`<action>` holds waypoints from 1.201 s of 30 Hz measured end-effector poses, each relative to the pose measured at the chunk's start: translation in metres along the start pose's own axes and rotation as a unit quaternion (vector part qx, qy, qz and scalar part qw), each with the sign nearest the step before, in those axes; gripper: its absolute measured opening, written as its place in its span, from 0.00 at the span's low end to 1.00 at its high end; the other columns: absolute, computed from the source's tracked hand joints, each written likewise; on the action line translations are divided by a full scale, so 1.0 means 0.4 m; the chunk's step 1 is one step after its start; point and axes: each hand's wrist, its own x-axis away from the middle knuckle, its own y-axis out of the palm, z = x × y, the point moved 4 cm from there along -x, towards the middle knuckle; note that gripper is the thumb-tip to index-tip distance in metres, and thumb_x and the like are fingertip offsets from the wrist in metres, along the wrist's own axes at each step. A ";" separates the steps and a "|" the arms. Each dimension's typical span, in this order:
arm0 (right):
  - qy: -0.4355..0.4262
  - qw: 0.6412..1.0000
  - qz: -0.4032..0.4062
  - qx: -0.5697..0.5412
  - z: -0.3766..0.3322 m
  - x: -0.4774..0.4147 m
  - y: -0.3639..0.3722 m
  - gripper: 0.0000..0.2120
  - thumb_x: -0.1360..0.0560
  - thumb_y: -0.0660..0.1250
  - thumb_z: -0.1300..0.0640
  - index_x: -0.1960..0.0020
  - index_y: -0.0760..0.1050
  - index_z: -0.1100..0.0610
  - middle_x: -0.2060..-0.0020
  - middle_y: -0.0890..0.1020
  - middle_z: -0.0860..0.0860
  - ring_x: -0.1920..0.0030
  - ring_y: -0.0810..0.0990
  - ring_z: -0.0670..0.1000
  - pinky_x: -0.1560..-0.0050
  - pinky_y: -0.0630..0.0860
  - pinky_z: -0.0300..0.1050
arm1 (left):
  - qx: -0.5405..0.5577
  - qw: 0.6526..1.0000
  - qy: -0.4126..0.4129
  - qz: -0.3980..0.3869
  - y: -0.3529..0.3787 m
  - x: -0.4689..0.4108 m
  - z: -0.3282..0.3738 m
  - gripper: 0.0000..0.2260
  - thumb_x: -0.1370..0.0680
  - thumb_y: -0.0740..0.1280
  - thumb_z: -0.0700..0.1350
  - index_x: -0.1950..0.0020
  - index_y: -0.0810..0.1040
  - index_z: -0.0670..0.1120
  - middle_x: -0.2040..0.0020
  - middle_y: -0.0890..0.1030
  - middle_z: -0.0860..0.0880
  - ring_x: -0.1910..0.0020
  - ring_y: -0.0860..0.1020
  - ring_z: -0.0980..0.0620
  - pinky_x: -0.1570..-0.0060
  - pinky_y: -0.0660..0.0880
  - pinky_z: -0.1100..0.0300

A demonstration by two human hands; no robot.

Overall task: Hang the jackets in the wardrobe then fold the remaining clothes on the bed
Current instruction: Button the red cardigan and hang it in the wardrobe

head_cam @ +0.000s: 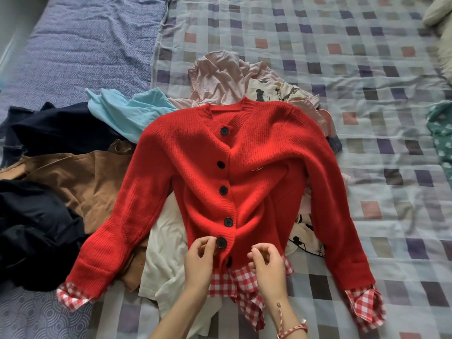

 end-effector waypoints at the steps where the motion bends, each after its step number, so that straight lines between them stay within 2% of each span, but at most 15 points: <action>1: -0.025 0.998 -0.004 0.062 0.006 -0.008 -0.010 0.11 0.24 0.63 0.67 0.59 0.74 0.52 0.63 0.80 0.49 0.62 0.78 0.47 0.63 0.73 0.30 | -0.052 0.998 0.026 -0.014 0.004 0.004 -0.004 0.04 0.25 0.69 0.43 0.52 0.77 0.50 0.53 0.79 0.50 0.50 0.77 0.51 0.53 0.72 0.66; 4: -0.066 0.964 -0.074 0.245 0.040 -0.025 0.002 0.13 0.25 0.63 0.66 0.59 0.73 0.48 0.56 0.79 0.47 0.52 0.77 0.47 0.51 0.71 0.32 | -0.269 0.959 0.061 -0.062 0.035 0.022 -0.069 0.27 0.32 0.75 0.48 0.36 0.69 0.48 0.44 0.71 0.51 0.42 0.71 0.52 0.44 0.66 0.66; 5: -0.075 0.953 -0.095 0.278 0.049 -0.027 0.016 0.11 0.25 0.63 0.65 0.56 0.75 0.49 0.54 0.78 0.47 0.50 0.76 0.47 0.48 0.70 0.33 | -0.312 0.946 0.061 -0.059 0.039 0.023 -0.091 0.29 0.31 0.75 0.48 0.34 0.67 0.44 0.43 0.71 0.48 0.40 0.70 0.50 0.42 0.67 0.62; 7: -0.092 0.937 -0.125 0.314 0.066 -0.034 0.040 0.09 0.25 0.62 0.63 0.48 0.76 0.54 0.53 0.75 0.48 0.48 0.75 0.48 0.47 0.68 0.34 | -0.340 0.938 0.061 -0.032 0.043 0.022 -0.110 0.21 0.29 0.70 0.42 0.38 0.71 0.40 0.44 0.73 0.45 0.42 0.72 0.45 0.42 0.68 0.55; 9: -0.100 0.926 -0.145 0.333 0.073 -0.040 0.063 0.09 0.25 0.61 0.63 0.46 0.75 0.57 0.52 0.74 0.49 0.47 0.75 0.50 0.47 0.69 0.38 | -0.312 0.948 0.069 -0.009 0.044 0.020 -0.097 0.12 0.28 0.65 0.34 0.45 0.76 0.40 0.49 0.77 0.45 0.46 0.75 0.44 0.45 0.69 0.56; 11: -0.096 0.928 -0.147 0.330 0.070 -0.044 0.081 0.09 0.25 0.63 0.62 0.45 0.73 0.57 0.50 0.75 0.51 0.47 0.75 0.52 0.46 0.70 0.41 | -0.257 0.963 0.080 0.005 0.038 0.025 -0.071 0.11 0.28 0.63 0.31 0.52 0.79 0.45 0.56 0.79 0.50 0.52 0.76 0.49 0.51 0.67 0.62; 13: -0.091 0.943 -0.149 0.285 0.058 -0.045 0.094 0.12 0.27 0.66 0.61 0.44 0.74 0.55 0.49 0.76 0.52 0.47 0.76 0.50 0.44 0.71 0.41 | -0.204 0.974 0.095 0.011 0.020 0.032 -0.048 0.14 0.27 0.63 0.31 0.59 0.77 0.51 0.61 0.79 0.54 0.58 0.76 0.55 0.55 0.68 0.64; 15: -0.097 0.957 -0.159 0.222 0.036 -0.038 0.106 0.08 0.28 0.68 0.61 0.50 0.77 0.52 0.53 0.79 0.51 0.52 0.78 0.46 0.46 0.73 0.40 | -0.155 0.983 0.096 0.019 -0.003 0.036 -0.029 0.15 0.25 0.63 0.32 0.61 0.77 0.53 0.64 0.80 0.53 0.62 0.77 0.59 0.59 0.70 0.67; 17: -0.098 0.966 -0.172 0.169 0.015 -0.027 0.113 0.07 0.28 0.70 0.62 0.59 0.76 0.50 0.61 0.81 0.48 0.60 0.78 0.42 0.54 0.74 0.35 | -0.117 0.988 0.098 0.030 -0.027 0.031 -0.015 0.15 0.24 0.62 0.32 0.60 0.78 0.52 0.63 0.81 0.53 0.62 0.77 0.62 0.61 0.70 0.72; 20: -0.084 0.975 -0.172 0.112 -0.002 -0.003 0.105 0.10 0.29 0.71 0.63 0.64 0.74 0.51 0.69 0.78 0.46 0.67 0.75 0.39 0.61 0.71 0.33 | -0.087 0.991 0.092 0.046 -0.057 0.022 -0.009 0.12 0.24 0.64 0.35 0.60 0.79 0.50 0.65 0.81 0.51 0.66 0.76 0.57 0.63 0.71 0.68; 24: -0.080 0.990 -0.112 0.041 -0.012 0.021 0.049 0.08 0.29 0.70 0.65 0.63 0.74 0.56 0.70 0.77 0.47 0.68 0.73 0.40 0.63 0.71 0.36 | -0.009 0.996 0.057 0.061 -0.079 0.030 0.004 0.08 0.23 0.66 0.39 0.62 0.80 0.44 0.67 0.79 0.46 0.66 0.73 0.54 0.63 0.71 0.61; 27: -0.077 0.991 -0.106 0.031 -0.014 0.042 0.023 0.06 0.28 0.69 0.66 0.61 0.76 0.57 0.67 0.79 0.48 0.66 0.75 0.41 0.60 0.73 0.37 | 0.023 0.999 0.017 0.021 -0.074 0.043 0.011 0.09 0.24 0.66 0.41 0.63 0.80 0.40 0.68 0.80 0.44 0.65 0.75 0.50 0.60 0.73 0.55; 30: -0.087 0.990 -0.101 0.045 -0.024 0.066 0.006 0.06 0.28 0.69 0.66 0.59 0.77 0.55 0.67 0.80 0.48 0.65 0.76 0.40 0.59 0.74 0.36 | 0.058 0.995 -0.060 -0.046 -0.062 0.072 -0.001 0.09 0.24 0.67 0.43 0.61 0.81 0.40 0.66 0.83 0.44 0.64 0.79 0.50 0.57 0.77 0.54; 33: -0.101 0.990 -0.082 0.056 -0.036 0.082 -0.012 0.07 0.28 0.69 0.66 0.59 0.78 0.55 0.67 0.81 0.48 0.64 0.77 0.41 0.58 0.74 0.36 | 0.083 0.984 -0.106 -0.115 -0.057 0.101 -0.005 0.07 0.23 0.65 0.40 0.53 0.80 0.38 0.60 0.84 0.43 0.63 0.82 0.52 0.62 0.79 0.61; 36: -0.110 0.989 -0.065 0.076 -0.039 0.092 -0.031 0.08 0.28 0.68 0.66 0.60 0.78 0.54 0.67 0.81 0.48 0.64 0.77 0.40 0.61 0.72 0.31 | 0.069 0.980 -0.091 -0.164 -0.066 0.119 -0.001 0.06 0.22 0.62 0.35 0.50 0.79 0.38 0.60 0.84 0.45 0.63 0.82 0.53 0.63 0.78 0.63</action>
